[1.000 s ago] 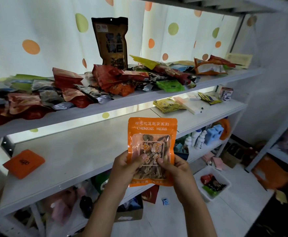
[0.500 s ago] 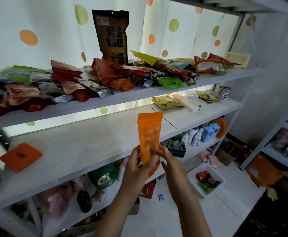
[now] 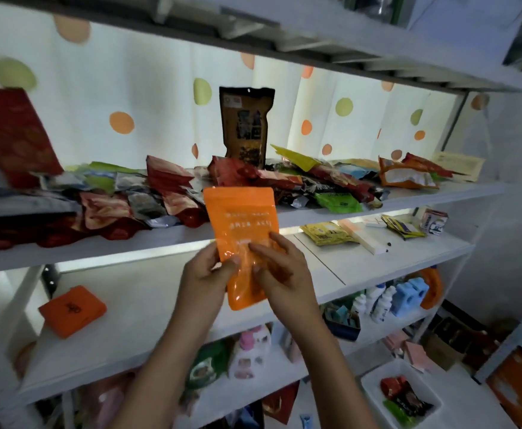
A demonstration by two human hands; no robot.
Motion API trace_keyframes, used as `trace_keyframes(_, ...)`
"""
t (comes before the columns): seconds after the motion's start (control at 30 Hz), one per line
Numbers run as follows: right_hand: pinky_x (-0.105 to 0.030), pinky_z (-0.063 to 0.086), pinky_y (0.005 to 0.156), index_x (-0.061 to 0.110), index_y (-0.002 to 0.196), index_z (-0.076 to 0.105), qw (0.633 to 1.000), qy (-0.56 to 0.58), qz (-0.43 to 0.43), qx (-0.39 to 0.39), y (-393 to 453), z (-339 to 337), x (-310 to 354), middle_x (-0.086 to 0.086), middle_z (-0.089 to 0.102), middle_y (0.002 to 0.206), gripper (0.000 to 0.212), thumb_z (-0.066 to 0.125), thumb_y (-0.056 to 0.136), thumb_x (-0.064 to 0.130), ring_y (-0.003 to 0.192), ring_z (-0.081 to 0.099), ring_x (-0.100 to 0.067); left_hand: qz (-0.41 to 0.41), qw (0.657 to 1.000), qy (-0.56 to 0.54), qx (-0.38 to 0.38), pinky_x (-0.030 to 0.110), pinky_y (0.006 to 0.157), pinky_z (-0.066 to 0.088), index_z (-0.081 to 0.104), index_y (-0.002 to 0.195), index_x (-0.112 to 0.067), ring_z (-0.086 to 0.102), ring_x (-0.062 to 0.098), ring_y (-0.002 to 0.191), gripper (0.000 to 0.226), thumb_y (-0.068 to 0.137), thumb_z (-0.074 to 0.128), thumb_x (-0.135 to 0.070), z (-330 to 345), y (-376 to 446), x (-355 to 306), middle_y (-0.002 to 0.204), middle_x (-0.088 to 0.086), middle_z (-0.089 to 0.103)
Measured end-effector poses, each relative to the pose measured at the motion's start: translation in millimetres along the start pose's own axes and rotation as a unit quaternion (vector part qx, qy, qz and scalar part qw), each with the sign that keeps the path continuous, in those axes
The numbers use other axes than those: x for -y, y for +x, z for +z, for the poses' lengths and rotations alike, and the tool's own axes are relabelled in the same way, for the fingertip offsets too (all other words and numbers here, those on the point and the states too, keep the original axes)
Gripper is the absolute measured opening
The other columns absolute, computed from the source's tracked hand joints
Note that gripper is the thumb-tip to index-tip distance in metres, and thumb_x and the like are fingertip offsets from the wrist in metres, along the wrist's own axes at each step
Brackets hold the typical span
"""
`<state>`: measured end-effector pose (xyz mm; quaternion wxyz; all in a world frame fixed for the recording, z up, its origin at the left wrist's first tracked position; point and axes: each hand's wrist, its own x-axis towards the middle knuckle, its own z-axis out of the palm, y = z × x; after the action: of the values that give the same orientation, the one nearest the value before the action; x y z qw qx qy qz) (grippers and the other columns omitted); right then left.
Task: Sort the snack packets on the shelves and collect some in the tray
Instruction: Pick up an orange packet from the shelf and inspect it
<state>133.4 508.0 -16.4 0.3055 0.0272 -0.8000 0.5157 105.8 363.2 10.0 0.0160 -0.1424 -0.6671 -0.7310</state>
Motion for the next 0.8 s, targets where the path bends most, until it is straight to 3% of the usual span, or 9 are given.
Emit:
trace_keyframes(0.17,-0.048,0.045,0.105,0.037,0.122,0.066,0.997,-0.055,-0.057,0.010,73,35,44,0.007,0.049,0.144,0.036,0.057,0.088,0.043,0.131,0.045,-0.016,0.058,0.997,0.033,-0.041,0.028,0.076,0.051,0.047,0.121,-0.028,0.063,0.004,0.093,0.053,0.080,0.077,-0.012,-36,51,-52,0.103,-0.014,0.064)
trace_keyframes(0.27,-0.046,0.050,0.095,0.024,0.118,0.070,0.989,-0.095,-0.108,0.033,108,65,65,0.000,0.062,0.129,0.034,0.058,0.089,0.035,0.115,0.058,-0.022,0.098,0.991,0.052,-0.077,0.027,0.075,0.053,0.042,0.123,-0.025,0.063,0.009,0.096,0.063,0.074,0.080,-0.009,-63,77,-61,0.108,-0.009,0.061)
trace_keyframes(0.33,-0.045,0.053,0.087,0.018,0.109,0.073,0.983,-0.123,-0.119,0.072,128,90,69,-0.006,0.070,0.114,0.030,0.055,0.088,0.030,0.101,0.065,-0.026,0.117,0.976,0.126,-0.132,0.035,0.084,0.052,0.045,0.123,-0.023,0.061,0.018,0.100,0.057,0.076,0.074,-0.008,-79,98,-58,0.113,-0.002,0.059)
trace_keyframes(0.43,-0.043,0.052,0.080,0.012,0.094,0.072,0.971,-0.156,-0.107,0.145,148,125,68,-0.012,0.072,0.098,0.034,0.043,0.088,0.029,0.090,0.065,-0.030,0.135,0.917,0.314,-0.206,0.037,0.095,0.043,0.055,0.119,-0.008,0.053,0.031,0.113,0.041,0.080,0.060,0.001,-100,131,-45,0.125,0.015,0.054)
trace_keyframes(0.5,-0.039,0.049,0.083,0.009,0.102,0.072,0.960,-0.195,-0.084,0.184,154,139,63,-0.017,0.070,0.107,0.032,0.044,0.094,0.022,0.098,0.063,-0.034,0.116,0.897,0.383,-0.189,0.031,0.098,0.037,0.060,0.115,-0.004,0.050,0.033,0.117,0.032,0.085,0.054,0.004,-107,145,-35,0.131,0.018,0.048)
trace_keyframes(0.6,-0.034,0.044,0.084,0.009,0.112,0.071,0.943,-0.248,-0.077,0.210,160,147,55,-0.016,0.068,0.117,0.030,0.046,0.097,0.016,0.106,0.061,-0.033,0.119,0.876,0.451,-0.123,0.031,0.099,0.037,0.067,0.105,-0.001,0.053,0.034,0.115,0.022,0.090,0.051,0.003,-114,153,-25,0.125,0.021,0.055)
trace_keyframes(0.67,-0.033,0.044,0.092,0.009,0.118,0.069,0.948,-0.233,-0.071,0.203,167,145,53,-0.015,0.067,0.123,0.032,0.045,0.097,0.015,0.112,0.061,-0.031,0.137,0.861,0.482,-0.084,0.034,0.097,0.040,0.069,0.105,-0.001,0.056,0.033,0.110,0.021,0.091,0.052,-0.001,-114,152,-24,0.120,0.021,0.060)
trace_keyframes(0.73,-0.033,0.045,0.099,0.009,0.122,0.067,0.961,-0.218,-0.045,0.162,178,135,51,-0.013,0.065,0.128,0.034,0.046,0.096,0.009,0.116,0.060,-0.028,0.139,0.858,0.486,-0.092,0.031,0.089,0.043,0.071,0.103,-0.002,0.059,0.031,0.104,0.021,0.091,0.054,-0.004,-112,152,-27,0.114,0.018,0.064)
trace_keyframes(0.8,-0.036,0.051,0.095,0.013,0.120,0.068,0.960,-0.254,-0.034,0.110,188,118,45,-0.011,0.068,0.121,0.038,0.049,0.089,0.003,0.110,0.063,-0.028,0.137,0.854,0.488,-0.117,0.029,0.081,0.041,0.071,0.098,-0.001,0.061,0.030,0.099,0.020,0.090,0.054,-0.007,-108,154,-33,0.107,0.016,0.066)
